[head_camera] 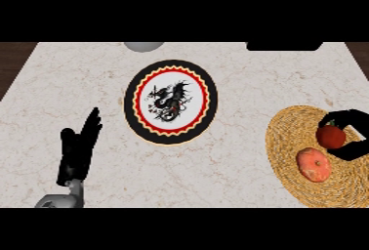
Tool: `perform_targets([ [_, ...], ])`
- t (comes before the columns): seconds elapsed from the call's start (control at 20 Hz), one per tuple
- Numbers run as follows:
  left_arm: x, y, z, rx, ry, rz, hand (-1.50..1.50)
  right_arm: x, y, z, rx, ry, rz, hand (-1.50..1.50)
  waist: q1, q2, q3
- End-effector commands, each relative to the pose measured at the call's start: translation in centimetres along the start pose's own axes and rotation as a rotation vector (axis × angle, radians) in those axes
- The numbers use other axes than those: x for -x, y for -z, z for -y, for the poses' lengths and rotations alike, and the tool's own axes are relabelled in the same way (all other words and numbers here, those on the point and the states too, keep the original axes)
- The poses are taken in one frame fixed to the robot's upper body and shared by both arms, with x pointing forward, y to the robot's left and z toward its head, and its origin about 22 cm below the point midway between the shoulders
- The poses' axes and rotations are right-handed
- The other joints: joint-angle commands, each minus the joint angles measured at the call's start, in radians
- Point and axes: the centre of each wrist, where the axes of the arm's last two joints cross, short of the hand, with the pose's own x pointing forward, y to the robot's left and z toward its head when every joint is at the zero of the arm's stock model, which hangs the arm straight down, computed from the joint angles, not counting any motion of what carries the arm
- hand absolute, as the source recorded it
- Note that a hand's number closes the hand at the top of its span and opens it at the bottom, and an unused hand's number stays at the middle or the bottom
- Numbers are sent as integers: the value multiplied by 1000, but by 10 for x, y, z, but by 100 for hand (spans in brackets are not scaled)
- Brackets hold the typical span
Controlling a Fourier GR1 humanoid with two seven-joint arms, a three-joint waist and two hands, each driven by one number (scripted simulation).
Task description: Pick the bell pepper from the placemat and place it in the plate
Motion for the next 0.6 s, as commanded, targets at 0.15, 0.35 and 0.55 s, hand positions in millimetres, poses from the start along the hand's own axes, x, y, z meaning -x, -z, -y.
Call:
perform_targets([
  [0.15,6,3,-10,10,-13,6,0,-5,16,-12,88,-37,28,150,2,1,0],
  [0.35,10,7,-8,-10,-7,-20,0,5,-12,22,240,-74,-29,150,-12,-1,-1],
  [0.55,-4,1,8,54,3,14,0,-195,68,-54,284,21,78,150,67,-8,-7],
])
